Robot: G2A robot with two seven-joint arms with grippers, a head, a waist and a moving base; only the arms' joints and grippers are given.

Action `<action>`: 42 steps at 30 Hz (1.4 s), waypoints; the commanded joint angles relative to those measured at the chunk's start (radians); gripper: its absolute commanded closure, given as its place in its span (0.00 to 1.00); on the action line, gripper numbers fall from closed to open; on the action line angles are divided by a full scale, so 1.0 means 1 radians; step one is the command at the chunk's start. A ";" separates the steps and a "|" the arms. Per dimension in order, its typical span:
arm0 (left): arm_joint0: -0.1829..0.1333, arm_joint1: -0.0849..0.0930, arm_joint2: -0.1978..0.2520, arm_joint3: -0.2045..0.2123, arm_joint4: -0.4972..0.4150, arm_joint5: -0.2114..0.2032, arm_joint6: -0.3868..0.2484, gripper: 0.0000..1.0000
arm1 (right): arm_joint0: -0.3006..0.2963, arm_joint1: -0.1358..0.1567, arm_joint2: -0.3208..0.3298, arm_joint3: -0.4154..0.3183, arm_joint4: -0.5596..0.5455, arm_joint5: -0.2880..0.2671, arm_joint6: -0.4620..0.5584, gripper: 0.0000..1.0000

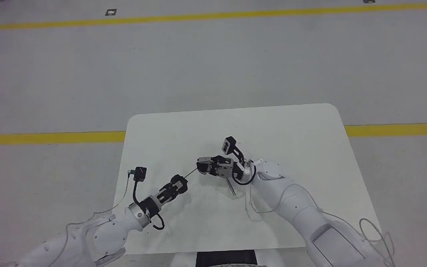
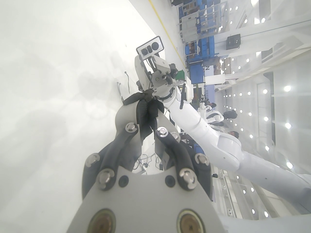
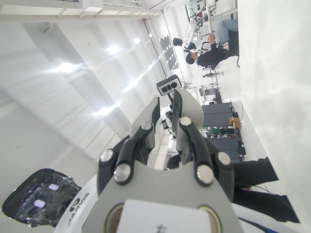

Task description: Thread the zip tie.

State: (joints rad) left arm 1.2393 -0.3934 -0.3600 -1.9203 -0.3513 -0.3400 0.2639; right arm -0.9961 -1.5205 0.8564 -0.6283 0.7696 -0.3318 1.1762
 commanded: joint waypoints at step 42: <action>0.003 -0.014 -0.012 0.007 -0.009 0.003 0.009 0.00 | -0.001 -0.002 0.028 -0.012 -0.103 0.003 -0.102 1.00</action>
State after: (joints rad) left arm 1.2403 -0.4051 -0.3702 -1.9144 -0.3598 -0.3370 0.2651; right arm -0.9959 -1.5219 0.8845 -0.6384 0.6673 -0.3308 1.0810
